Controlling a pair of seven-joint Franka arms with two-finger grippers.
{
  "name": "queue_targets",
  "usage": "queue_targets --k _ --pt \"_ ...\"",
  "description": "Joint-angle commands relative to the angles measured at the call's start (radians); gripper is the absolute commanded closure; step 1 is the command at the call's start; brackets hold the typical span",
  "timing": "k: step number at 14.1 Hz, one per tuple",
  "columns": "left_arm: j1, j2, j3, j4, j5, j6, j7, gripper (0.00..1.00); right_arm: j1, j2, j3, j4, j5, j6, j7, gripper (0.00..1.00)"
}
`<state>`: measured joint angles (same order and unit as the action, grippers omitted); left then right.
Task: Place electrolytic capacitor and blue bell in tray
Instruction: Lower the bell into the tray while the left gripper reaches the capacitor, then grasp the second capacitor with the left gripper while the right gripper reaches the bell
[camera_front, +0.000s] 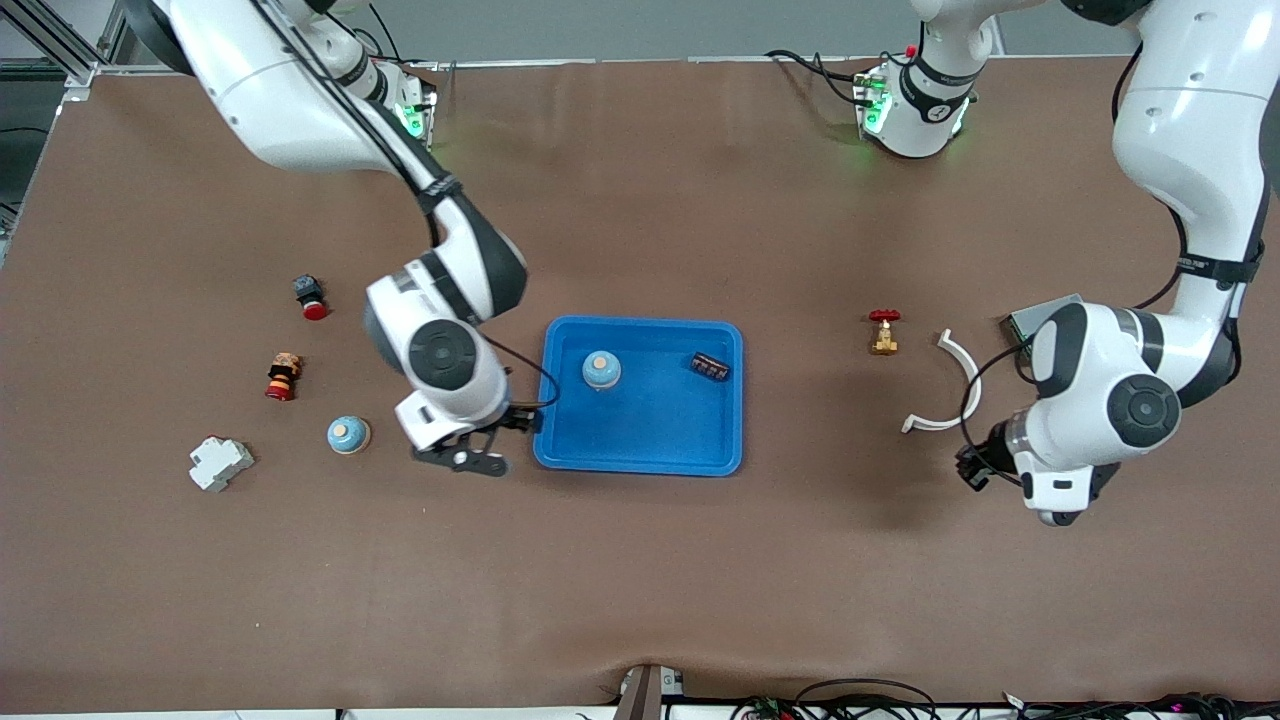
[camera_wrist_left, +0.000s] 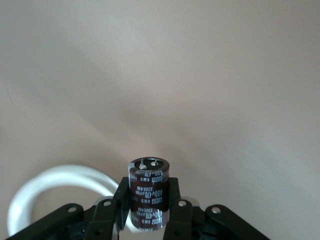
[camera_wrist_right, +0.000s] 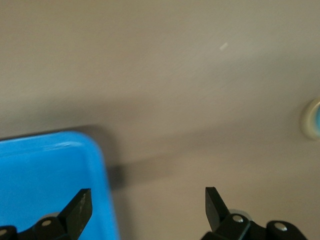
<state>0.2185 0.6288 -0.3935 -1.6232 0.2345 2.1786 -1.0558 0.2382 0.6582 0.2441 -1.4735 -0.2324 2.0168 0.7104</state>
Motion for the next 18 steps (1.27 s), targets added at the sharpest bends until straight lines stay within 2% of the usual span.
queue_targets --k 1,3,6,8,15,18 --pt "-0.043 -0.02 -0.063 -0.003 -0.009 -0.013 -0.22 1.0 -0.092 -0.104 0.018 -0.114 -0.013 0.002 -0.161 0.0" --pt "-0.138 -0.009 -0.065 0.034 -0.011 -0.013 -0.376 1.0 -0.154 -0.156 0.018 -0.187 -0.013 0.028 -0.247 0.0" --pt "-0.244 0.006 -0.065 0.045 -0.008 -0.01 -0.545 1.0 -0.249 -0.239 0.021 -0.364 -0.012 0.17 -0.347 0.0" --pt "-0.313 0.034 -0.064 0.097 0.0 -0.01 -0.637 1.0 -0.287 -0.262 0.021 -0.438 -0.012 0.25 -0.379 0.0" --pt "-0.473 0.141 -0.044 0.137 -0.001 0.032 -0.677 1.0 -0.373 -0.252 0.018 -0.539 -0.012 0.436 -0.44 0.0" --pt "-0.557 0.17 0.033 0.164 -0.004 0.041 -0.685 1.0 -0.399 -0.235 0.018 -0.547 -0.012 0.483 -0.466 0.0"
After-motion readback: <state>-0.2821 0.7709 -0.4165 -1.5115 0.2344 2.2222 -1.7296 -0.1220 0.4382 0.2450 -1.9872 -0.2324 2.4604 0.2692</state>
